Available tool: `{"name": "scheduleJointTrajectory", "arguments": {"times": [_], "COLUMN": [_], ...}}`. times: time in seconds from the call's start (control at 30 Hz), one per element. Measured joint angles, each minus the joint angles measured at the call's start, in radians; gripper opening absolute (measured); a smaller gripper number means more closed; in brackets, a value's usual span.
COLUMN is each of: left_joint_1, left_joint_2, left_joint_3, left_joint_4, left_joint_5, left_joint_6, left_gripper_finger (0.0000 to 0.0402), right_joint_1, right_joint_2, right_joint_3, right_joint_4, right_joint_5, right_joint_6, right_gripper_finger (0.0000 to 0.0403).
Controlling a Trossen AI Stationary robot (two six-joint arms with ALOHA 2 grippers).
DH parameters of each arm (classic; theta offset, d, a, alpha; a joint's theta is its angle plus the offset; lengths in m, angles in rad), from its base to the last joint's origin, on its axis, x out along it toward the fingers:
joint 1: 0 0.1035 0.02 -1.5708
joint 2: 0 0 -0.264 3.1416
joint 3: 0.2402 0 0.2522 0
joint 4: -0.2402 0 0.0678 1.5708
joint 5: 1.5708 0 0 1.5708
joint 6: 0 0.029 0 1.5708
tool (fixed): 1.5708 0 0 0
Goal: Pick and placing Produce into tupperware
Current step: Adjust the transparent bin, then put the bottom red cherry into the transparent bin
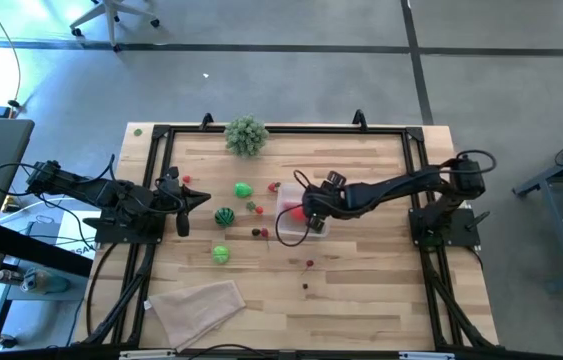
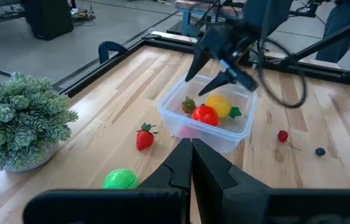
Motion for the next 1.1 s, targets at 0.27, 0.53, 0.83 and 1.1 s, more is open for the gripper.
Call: {"name": "scheduleJointTrajectory", "arguments": {"times": [0.27, 0.53, 0.83, 1.1], "left_joint_1": [0.000, 0.000, 0.000, 0.000], "left_joint_2": [0.000, 0.000, 0.000, 0.000], "left_joint_3": [0.000, 0.000, 0.000, 0.000], "left_joint_4": [0.000, 0.000, 0.000, 0.000], "left_joint_5": [0.000, 0.000, 0.000, 0.000], "left_joint_6": [0.000, 0.000, 0.000, 0.000], "left_gripper_finger": [0.0001, 0.0001, 0.0001, 0.0001], "right_joint_1": [0.124, 0.337, 0.636, 0.766], "right_joint_2": [-0.167, -0.376, -0.193, 0.044], "right_joint_3": [0.000, 0.000, 0.000, 0.000], "right_joint_4": [-0.037, -0.213, -0.447, -0.304], "right_joint_5": [0.125, 0.276, 0.445, 0.468], "right_joint_6": [0.045, 0.283, 0.842, 0.941], "right_gripper_finger": [0.0197, 0.0197, 0.0197, 0.0197]}}
